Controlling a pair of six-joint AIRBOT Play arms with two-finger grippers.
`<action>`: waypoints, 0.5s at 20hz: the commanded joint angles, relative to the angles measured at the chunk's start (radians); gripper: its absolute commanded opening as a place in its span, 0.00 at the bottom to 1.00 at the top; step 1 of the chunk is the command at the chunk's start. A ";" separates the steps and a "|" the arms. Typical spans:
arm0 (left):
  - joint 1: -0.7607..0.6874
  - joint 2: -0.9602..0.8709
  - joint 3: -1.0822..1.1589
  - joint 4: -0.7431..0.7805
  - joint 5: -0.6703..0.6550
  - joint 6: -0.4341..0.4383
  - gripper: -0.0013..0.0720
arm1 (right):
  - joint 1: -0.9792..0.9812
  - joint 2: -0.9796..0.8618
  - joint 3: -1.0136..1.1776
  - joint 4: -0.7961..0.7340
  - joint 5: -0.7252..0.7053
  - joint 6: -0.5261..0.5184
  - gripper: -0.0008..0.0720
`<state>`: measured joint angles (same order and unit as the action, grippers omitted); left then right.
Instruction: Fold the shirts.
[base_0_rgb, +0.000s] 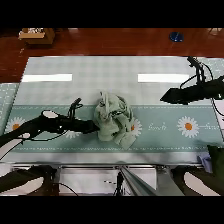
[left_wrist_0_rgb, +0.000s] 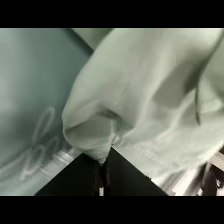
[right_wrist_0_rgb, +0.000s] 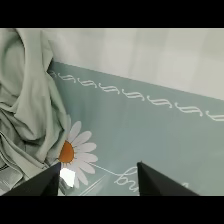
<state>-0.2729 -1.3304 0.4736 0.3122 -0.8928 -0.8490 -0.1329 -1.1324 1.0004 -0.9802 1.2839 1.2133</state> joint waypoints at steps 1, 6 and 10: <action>0.001 -0.010 0.000 -0.025 -0.072 0.018 0.04 | 0.009 -0.029 -0.047 0.072 0.003 -0.007 0.73; 0.036 0.004 0.000 -0.025 -0.164 0.018 0.04 | 0.125 -0.140 -0.206 0.244 -0.150 -0.094 0.73; 0.098 0.006 0.000 -0.025 -0.208 0.018 0.04 | 0.267 -0.249 -0.219 0.354 -0.268 -0.136 0.73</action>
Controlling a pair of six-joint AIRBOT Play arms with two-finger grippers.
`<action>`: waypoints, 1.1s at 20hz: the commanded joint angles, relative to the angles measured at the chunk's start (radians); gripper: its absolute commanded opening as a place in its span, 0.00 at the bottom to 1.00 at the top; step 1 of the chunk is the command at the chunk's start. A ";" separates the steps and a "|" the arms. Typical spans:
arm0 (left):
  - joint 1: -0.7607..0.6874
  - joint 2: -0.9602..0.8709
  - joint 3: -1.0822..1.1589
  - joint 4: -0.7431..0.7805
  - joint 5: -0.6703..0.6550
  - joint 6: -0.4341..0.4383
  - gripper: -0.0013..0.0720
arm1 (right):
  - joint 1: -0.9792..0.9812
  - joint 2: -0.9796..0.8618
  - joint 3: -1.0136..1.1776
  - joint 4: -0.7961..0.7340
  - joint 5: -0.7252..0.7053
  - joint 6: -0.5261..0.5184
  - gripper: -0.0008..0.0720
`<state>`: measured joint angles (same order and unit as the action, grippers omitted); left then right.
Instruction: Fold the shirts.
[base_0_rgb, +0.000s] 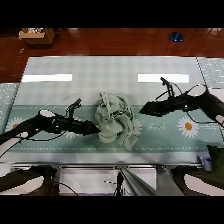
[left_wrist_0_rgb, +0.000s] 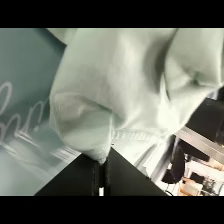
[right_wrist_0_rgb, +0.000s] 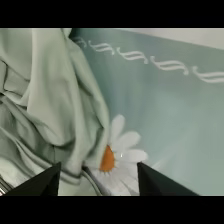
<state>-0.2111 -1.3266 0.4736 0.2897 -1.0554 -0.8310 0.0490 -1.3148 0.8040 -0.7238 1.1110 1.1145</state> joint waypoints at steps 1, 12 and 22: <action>0.048 0.002 0.000 -0.002 -0.050 0.000 0.04 | 0.121 -0.088 -0.023 0.120 -0.133 -0.037 0.73; 0.165 0.121 0.121 -0.002 -0.190 0.059 0.04 | 0.100 -0.015 0.104 -0.002 -0.162 -0.016 0.05; 0.494 0.403 0.786 -0.002 -0.248 -0.137 0.04 | -0.124 0.446 0.452 -0.179 -0.070 0.072 0.04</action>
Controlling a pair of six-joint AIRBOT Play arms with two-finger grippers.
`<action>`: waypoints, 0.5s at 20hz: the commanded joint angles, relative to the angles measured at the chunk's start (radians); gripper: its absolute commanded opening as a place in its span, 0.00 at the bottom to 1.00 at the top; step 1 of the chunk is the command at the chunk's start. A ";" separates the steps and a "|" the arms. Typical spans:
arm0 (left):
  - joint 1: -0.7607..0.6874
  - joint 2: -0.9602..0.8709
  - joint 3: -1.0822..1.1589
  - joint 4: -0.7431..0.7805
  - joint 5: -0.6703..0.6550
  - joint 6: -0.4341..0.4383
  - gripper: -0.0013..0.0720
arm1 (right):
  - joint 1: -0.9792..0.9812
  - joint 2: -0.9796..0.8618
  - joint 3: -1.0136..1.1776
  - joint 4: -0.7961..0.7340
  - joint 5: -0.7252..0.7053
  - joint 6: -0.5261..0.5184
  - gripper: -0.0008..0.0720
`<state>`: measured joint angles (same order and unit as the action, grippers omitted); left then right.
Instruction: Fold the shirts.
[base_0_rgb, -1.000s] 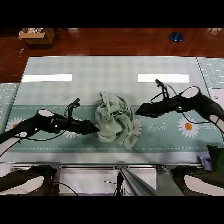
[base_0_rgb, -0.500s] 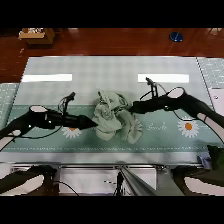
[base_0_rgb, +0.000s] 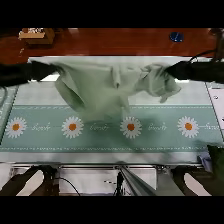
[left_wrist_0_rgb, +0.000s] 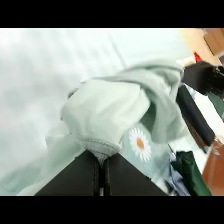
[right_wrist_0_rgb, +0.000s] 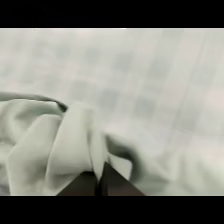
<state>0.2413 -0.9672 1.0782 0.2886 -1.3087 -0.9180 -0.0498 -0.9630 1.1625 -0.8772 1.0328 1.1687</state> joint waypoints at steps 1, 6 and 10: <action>0.042 0.046 0.253 0.000 0.006 -0.062 0.04 | -0.025 0.111 0.131 -0.029 0.007 0.027 0.04; 0.047 0.050 0.565 0.003 0.006 -0.069 0.04 | -0.025 0.144 0.357 -0.124 0.050 0.108 0.04; 0.053 0.070 0.769 0.174 -0.008 -0.171 0.04 | -0.025 0.144 0.535 -0.233 0.209 0.193 0.04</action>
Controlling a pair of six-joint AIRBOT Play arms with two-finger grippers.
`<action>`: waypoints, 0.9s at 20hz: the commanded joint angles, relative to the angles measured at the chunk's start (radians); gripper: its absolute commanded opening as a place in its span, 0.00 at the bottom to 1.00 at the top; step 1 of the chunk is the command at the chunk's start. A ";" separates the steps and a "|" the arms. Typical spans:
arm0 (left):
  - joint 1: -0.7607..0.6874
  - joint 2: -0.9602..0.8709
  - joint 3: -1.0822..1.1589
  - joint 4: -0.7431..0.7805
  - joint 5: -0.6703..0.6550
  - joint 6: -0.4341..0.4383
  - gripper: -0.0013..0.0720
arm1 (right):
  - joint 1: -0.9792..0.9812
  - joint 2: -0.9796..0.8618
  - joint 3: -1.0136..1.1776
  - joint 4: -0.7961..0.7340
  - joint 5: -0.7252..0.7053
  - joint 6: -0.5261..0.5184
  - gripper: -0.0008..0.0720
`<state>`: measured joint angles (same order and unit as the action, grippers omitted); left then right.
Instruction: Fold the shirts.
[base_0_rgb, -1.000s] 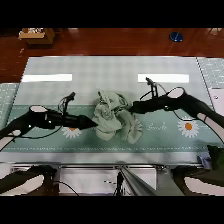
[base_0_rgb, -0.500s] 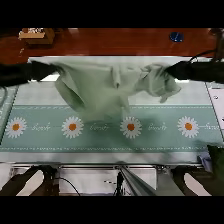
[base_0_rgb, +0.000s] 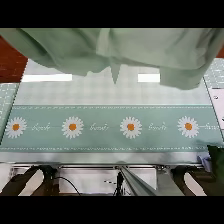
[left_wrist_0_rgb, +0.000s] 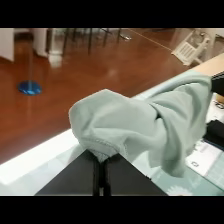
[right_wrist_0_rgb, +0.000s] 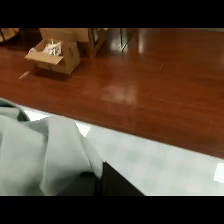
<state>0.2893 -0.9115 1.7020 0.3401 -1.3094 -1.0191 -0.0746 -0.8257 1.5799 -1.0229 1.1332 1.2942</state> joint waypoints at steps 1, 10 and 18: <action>0.005 0.025 0.174 0.178 -0.029 -0.100 0.04 | 0.000 0.007 0.160 -0.127 0.185 0.090 0.04; 0.005 0.131 0.191 0.494 -0.297 -0.291 0.04 | 0.000 0.029 0.229 -0.513 0.602 0.135 0.04; 0.003 0.166 0.190 0.499 -0.499 -0.373 0.04 | 0.002 0.041 0.226 -0.219 0.723 0.259 0.04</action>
<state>0.2935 -0.7597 1.8915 0.8310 -1.6989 -1.3602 -0.0734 -0.7914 1.8057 -1.3678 1.8103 1.4914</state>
